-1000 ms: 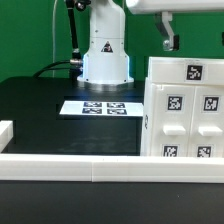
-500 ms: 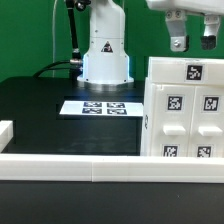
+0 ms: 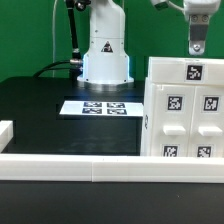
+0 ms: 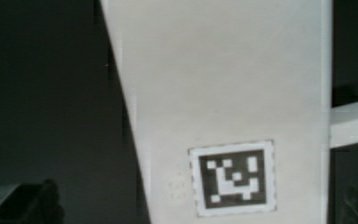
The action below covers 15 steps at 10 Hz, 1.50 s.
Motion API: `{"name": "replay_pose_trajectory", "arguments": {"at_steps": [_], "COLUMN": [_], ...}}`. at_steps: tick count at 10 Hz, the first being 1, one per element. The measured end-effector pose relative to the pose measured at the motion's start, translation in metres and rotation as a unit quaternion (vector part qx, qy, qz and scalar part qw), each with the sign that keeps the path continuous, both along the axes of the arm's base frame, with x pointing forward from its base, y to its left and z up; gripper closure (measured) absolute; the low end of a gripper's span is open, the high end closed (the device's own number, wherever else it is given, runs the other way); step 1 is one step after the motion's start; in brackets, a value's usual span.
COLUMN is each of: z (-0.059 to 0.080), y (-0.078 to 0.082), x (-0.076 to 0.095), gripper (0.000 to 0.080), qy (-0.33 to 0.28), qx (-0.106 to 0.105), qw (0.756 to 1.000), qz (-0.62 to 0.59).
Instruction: Assemble cabinet
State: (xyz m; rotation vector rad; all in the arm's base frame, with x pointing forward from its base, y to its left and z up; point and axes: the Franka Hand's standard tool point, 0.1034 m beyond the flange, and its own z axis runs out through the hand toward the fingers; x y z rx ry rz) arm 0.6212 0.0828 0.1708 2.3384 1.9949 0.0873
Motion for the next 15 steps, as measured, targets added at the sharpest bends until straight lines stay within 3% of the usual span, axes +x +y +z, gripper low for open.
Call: {"name": "replay_pose_trajectory", "arguments": {"at_steps": [4, 6, 8, 13, 15], "z": [-0.015, -0.016, -0.016, -0.015, -0.015], "y": [-0.002, -0.002, -0.003, -0.007, -0.007], "x": [-0.003, -0.003, -0.003, -0.003, -0.003], "gripper": [0.0002, 0.0002, 0.0239, 0.0245, 0.0245], "qy": [0.006, 0.006, 0.006, 0.005, 0.003], "qx": [-0.001, -0.001, -0.001, 0.003, 0.012], "qw": [1.0, 1.0, 1.0, 0.997, 0.981], "qz": [-0.014, -0.024, -0.028, -0.08, -0.194]}}
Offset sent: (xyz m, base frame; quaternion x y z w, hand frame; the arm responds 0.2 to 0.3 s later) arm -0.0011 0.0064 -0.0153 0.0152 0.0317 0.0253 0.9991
